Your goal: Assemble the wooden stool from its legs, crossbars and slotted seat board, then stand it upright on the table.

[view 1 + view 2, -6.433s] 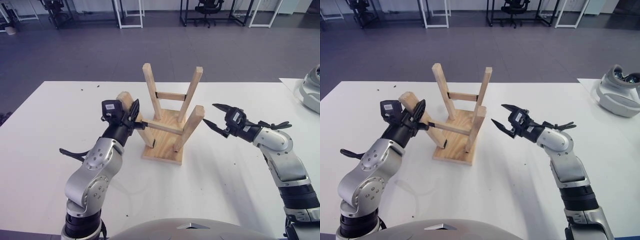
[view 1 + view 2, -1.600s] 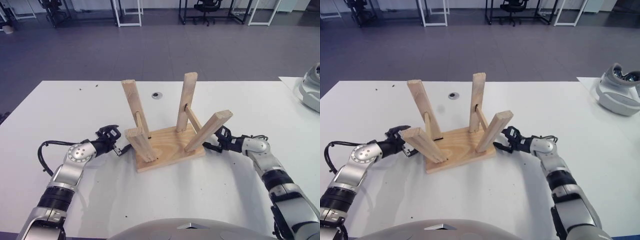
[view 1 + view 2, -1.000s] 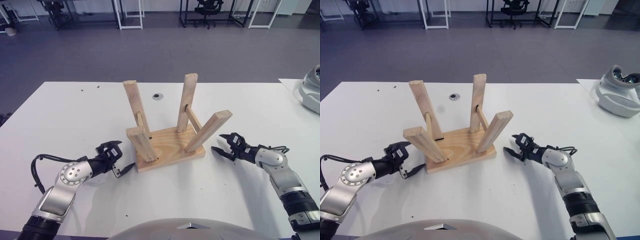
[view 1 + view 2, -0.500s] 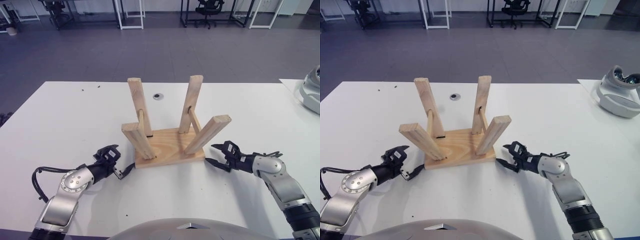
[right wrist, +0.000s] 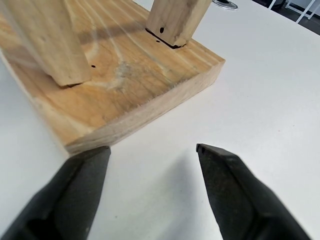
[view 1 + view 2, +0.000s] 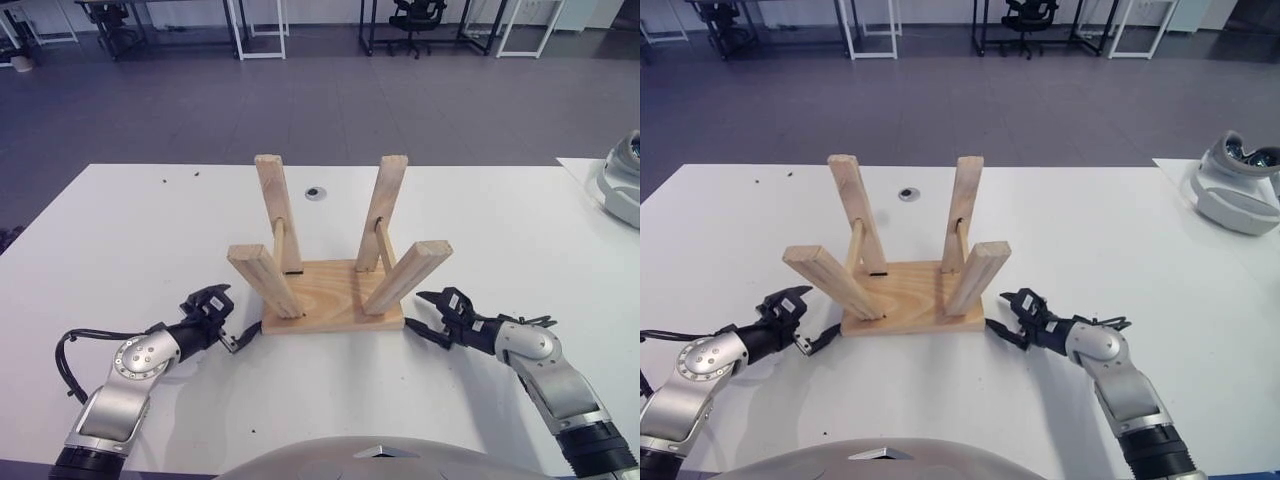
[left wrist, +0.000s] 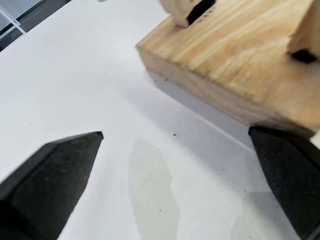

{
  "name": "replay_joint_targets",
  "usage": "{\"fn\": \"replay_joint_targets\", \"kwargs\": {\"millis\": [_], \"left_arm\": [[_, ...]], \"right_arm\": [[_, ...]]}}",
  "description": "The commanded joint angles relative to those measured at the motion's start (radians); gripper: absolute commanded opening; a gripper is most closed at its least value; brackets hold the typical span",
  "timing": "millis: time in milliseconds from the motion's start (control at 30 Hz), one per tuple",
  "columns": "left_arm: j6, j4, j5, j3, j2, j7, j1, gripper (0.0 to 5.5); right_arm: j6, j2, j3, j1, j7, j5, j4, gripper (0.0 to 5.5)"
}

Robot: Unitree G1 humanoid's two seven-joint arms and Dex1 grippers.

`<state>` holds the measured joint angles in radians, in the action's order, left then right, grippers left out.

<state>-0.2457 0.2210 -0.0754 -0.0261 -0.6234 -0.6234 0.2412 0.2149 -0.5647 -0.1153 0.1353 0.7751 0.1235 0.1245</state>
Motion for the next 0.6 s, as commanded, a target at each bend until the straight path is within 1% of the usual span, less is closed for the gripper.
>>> {"fn": "replay_joint_targets", "kwargs": {"millis": [33, 100, 167, 267, 433, 500, 600], "left_arm": [[-0.072, 0.072, -0.024, -0.088, 0.026, -0.048, 0.005, 5.38], [-0.106, 0.118, -0.073, -0.076, 0.027, -0.073, -0.005, 5.38], [-0.145, 0.168, -0.133, -0.04, 0.016, -0.1, -0.015, 5.38], [-0.223, 0.276, -0.261, 0.038, -0.017, -0.161, -0.002, 5.38], [-0.284, 0.329, -0.401, 0.178, -0.078, -0.242, 0.006, 5.38], [-0.301, 0.359, -0.435, 0.204, -0.093, -0.257, 0.002, 5.38], [-0.313, 0.392, -0.45, 0.213, -0.12, -0.273, 0.009, 5.38]], "right_arm": [[0.105, 0.022, -0.021, 0.014, 0.038, 0.11, 0.166, 3.24], [0.151, 0.014, -0.01, 0.009, 0.043, 0.138, 0.215, 3.24], [0.201, 0.001, 0.015, 0.005, 0.06, 0.175, 0.265, 3.24], [0.281, -0.05, 0.076, -0.013, 0.111, 0.264, 0.321, 3.24], [0.37, -0.147, 0.167, -0.006, 0.193, 0.385, 0.395, 3.24], [0.414, -0.16, 0.23, -0.019, 0.203, 0.465, 0.424, 3.24], [0.463, -0.179, 0.304, -0.027, 0.213, 0.563, 0.448, 3.24]]}}
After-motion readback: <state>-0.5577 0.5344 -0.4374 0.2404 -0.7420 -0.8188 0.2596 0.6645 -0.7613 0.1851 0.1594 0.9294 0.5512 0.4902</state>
